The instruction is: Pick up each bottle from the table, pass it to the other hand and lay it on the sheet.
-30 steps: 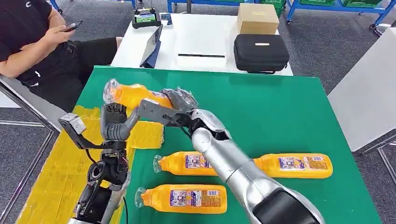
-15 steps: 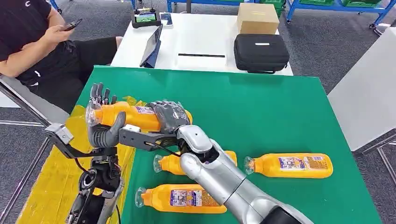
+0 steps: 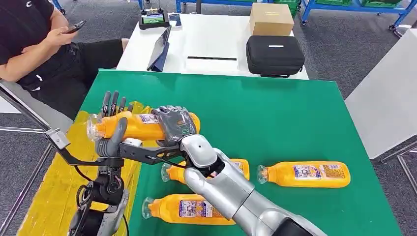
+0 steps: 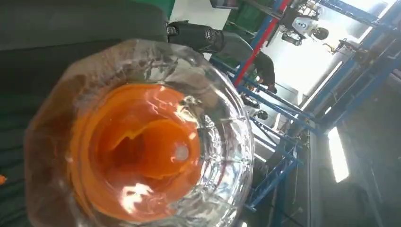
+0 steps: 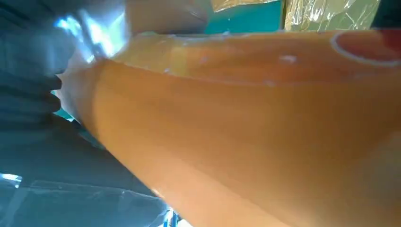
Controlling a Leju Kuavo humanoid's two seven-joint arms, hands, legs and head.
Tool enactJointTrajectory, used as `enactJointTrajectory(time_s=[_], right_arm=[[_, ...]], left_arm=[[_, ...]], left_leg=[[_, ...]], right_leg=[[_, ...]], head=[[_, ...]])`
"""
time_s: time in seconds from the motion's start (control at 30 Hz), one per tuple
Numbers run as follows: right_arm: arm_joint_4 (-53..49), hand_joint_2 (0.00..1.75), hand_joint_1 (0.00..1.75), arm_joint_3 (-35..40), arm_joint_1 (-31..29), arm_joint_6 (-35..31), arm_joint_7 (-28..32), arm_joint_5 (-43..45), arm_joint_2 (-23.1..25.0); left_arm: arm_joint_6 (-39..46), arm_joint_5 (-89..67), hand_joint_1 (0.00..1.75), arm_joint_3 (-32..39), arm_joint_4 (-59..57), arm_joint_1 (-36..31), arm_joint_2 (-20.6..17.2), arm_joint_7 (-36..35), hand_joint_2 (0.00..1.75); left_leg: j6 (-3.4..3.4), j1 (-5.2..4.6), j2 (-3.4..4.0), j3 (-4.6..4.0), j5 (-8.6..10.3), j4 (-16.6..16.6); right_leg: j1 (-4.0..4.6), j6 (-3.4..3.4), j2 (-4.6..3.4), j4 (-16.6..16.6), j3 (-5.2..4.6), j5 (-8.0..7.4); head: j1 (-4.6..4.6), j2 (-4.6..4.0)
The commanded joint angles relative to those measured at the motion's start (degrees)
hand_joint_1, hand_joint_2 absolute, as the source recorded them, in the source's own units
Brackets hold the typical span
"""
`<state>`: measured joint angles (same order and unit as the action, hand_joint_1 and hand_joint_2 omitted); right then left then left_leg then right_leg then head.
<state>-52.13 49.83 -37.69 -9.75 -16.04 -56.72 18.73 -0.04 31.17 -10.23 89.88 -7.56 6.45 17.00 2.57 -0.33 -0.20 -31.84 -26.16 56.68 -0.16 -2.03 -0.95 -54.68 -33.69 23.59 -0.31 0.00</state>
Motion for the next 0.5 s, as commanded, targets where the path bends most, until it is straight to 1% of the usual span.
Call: enactJointTrajectory(time_s=[0.03, 0.1, 0.13, 0.17, 0.2, 0.3, 0.33, 0.4, 0.5], right_arm=[[6.25, 1.75, 1.75, 3.02, -1.76, -0.18, -0.32, -0.88, 0.27], [7.01, 1.75, 1.75, 2.62, -2.06, -1.17, -0.86, -1.71, 0.54], [7.41, 1.75, 1.75, 2.29, -2.2, -1.27, -1.01, -1.73, 0.69], [7.98, 1.75, 1.75, 1.88, -2.65, -1.43, -1.02, -1.82, 0.87], [8.98, 1.75, 1.75, 1.38, -3.08, -1.85, -0.86, -1.85, 1.27], [9.44, 1.75, 1.75, 1.38, -3.31, -1.84, -0.9, -1.68, 1.27], [9.67, 1.75, 1.75, 1.63, -3.56, -1.62, -1.27, -0.59, 1.27], [10.6, 1.75, 1.75, 2.43, -4.19, -0.86, -2.38, 1.7, 1.27], [12.0, 1.75, 1.75, 3.28, -5.11, -0.82, -3.57, 4.97, 1.27]], left_arm=[[-2.95, 3.02, 0.0, -3.53, 0.19, -2.93, 0.46, -1.77, 1.75], [-3.77, 4.73, 0.0, -4.27, 0.16, -3.09, 0.53, -2.84, 1.75], [-4.53, 6.62, 0.0, -4.54, -0.04, -3.19, 0.82, -3.84, 1.75], [-5.32, 8.71, 0.0, -5.07, -0.27, -3.5, 1.19, -4.76, 1.75], [-5.43, 9.02, 0.0, -6.22, -1.07, -4.09, 1.09, -4.88, 1.75], [-5.46, 9.3, 0.0, -6.89, -1.5, -4.62, 0.92, -4.85, 1.75], [-6.89, 12.93, 0.0, -7.77, -2.16, -5.2, 0.88, -6.47, 1.75], [-7.7, 14.46, 0.0, -9.44, -3.28, -6.69, 1.41, -7.04, 1.75], [-5.4, 13.46, 0.0, -10.59, -3.35, -7.82, 2.56, -6.74, 1.75]], left_leg=[[-0.15, 0.05, -0.16, 0.2, -0.07, 0.0], [-0.1, 0.02, -0.15, 0.09, -0.03, 0.0], [-0.22, 0.05, -0.23, 0.34, -0.16, 0.06], [-0.12, 0.04, -0.18, 0.12, -0.05, 0.01], [-0.17, 0.05, -0.21, 0.22, -0.09, 0.03], [-0.09, 0.02, -0.21, 0.06, 0.0, 0.01], [-0.15, 0.05, -0.24, 0.16, -0.06, 0.04], [-0.16, 0.03, -0.31, 0.17, -0.04, 0.03], [-0.08, 0.02, -0.25, 0.03, 0.02, 0.03]], right_leg=[[0.05, 0.04, 0.24, 0.01, 0.27, 0.12], [0.02, 0.02, 0.21, 0.01, 0.15, 0.08], [0.05, 0.05, 0.35, -0.07, 0.42, 0.24], [0.04, 0.02, 0.25, 0.0, 0.2, 0.1], [0.05, 0.03, 0.31, -0.02, 0.29, 0.16], [0.02, 0.02, 0.26, 0.0, 0.12, 0.07], [0.06, 0.03, 0.33, -0.02, 0.23, 0.13], [0.04, 0.03, 0.42, -0.02, 0.25, 0.15], [0.04, 0.01, 0.32, 0.0, 0.07, 0.07]], head=[[0.0, 0.0], [0.0, 0.0], [0.0, 0.0], [0.0, 0.0], [0.02, 0.0], [0.02, 0.0], [0.0, 0.0], [0.0, 0.0], [0.0, 0.0]])
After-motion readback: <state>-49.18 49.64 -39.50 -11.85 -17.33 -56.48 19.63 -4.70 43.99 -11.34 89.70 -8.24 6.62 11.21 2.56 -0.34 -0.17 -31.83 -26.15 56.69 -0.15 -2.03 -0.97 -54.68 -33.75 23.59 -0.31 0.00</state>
